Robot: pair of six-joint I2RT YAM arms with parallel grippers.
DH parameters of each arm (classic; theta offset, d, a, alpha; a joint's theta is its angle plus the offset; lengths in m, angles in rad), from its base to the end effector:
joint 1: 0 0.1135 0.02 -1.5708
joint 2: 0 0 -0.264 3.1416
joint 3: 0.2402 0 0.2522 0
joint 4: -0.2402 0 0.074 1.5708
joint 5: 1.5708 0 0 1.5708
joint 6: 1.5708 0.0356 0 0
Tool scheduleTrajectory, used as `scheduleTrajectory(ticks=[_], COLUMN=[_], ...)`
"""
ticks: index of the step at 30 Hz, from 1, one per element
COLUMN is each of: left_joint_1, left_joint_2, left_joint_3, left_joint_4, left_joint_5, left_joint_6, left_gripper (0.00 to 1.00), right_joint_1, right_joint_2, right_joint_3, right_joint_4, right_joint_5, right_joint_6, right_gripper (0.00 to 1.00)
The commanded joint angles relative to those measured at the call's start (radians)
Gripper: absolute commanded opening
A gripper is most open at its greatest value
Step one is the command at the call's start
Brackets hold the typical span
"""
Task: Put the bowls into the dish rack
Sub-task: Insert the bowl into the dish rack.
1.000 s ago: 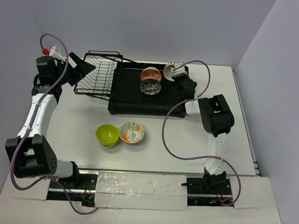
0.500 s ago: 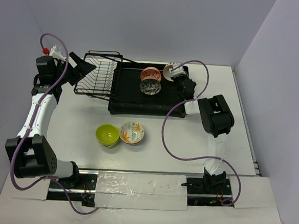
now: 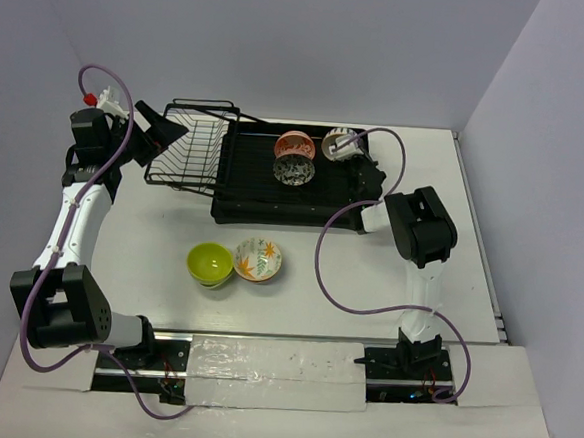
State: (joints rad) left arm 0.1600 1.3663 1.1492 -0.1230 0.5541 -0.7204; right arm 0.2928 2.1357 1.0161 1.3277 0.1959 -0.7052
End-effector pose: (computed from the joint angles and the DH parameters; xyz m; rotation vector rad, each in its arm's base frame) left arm 0.3158 0.0320 0.3430 -0.4698 1.9046 -0.9015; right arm 0.4125 0.1171 0.1647 -0.5109 1.2851 -0.4787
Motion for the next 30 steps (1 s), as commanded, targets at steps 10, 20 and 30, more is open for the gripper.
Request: scheduleTrajectory(ticks=[10, 20, 30], left_joint_1=[-0.005, -0.005, -0.005], left_joint_2=[-0.007, -0.007, -0.033], left_joint_3=[0.000, -0.005, -0.014], left_joint_4=[0.046, 0.052, 0.059], left_joint_5=[0.020, 0.018, 0.003], left_joint_6=[-0.010, -0.013, -0.008], left_gripper=[0.99, 0.99, 0.99], right_joint_1=[-0.021, -0.023, -0.037], right_joint_2=[-0.017, -0.023, -0.123], right_joint_3=[-0.031, -0.039, -0.070], right_joint_4=[0.030, 0.074, -0.028], right_joint_5=[0.014, 0.037, -0.042], right_joint_6=[0.050, 0.087, 0.203], right_gripper=[0.27, 0.48, 0.56])
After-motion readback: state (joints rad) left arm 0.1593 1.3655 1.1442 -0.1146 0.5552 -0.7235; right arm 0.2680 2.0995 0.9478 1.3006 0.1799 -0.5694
